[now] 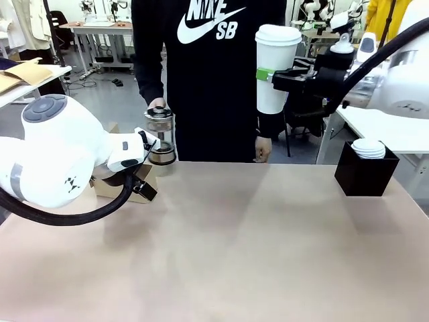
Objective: Pour a drink into a cup and package it in a carrier.
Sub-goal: When a person places the Paper Cup Lid on the 600 ml Paper Cup , lift the 600 ml Paper Cup, then position the Cup Carrier in the center of the table.
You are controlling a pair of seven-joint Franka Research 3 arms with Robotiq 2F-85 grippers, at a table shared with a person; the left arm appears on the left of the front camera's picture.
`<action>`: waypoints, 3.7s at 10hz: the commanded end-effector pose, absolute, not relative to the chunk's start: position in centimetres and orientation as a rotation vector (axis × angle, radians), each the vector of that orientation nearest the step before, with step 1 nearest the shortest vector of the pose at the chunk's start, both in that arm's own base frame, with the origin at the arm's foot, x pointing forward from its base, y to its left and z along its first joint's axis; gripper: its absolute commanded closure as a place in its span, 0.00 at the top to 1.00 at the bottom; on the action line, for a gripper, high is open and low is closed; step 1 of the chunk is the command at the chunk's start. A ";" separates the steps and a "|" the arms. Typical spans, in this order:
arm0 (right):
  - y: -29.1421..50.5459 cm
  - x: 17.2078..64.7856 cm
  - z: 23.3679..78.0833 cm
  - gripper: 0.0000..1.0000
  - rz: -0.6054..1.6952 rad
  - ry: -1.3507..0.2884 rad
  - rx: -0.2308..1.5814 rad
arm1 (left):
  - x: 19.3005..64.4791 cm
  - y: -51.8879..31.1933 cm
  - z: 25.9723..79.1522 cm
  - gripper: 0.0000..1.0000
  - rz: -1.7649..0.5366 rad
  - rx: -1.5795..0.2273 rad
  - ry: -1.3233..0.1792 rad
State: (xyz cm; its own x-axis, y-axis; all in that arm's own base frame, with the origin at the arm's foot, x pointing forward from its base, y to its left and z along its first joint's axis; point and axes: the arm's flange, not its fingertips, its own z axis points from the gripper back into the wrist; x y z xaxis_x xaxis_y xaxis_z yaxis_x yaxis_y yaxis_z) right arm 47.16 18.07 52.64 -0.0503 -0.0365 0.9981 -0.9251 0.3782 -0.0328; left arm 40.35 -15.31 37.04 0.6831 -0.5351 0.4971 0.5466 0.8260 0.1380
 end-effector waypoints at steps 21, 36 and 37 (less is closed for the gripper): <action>17.7 46.5 52.9 0.81 0.940 -1.428 0.954 | 39.0 -14.8 53.2 1.00 -0.417 0.009 -0.421; 17.7 46.5 52.9 0.81 0.940 -1.428 0.954 | 52.5 -10.2 51.6 1.00 -0.189 -0.003 -0.314; 17.7 46.5 52.9 0.81 0.940 -1.428 0.954 | 52.8 -10.5 51.4 1.00 -0.181 -0.007 -0.313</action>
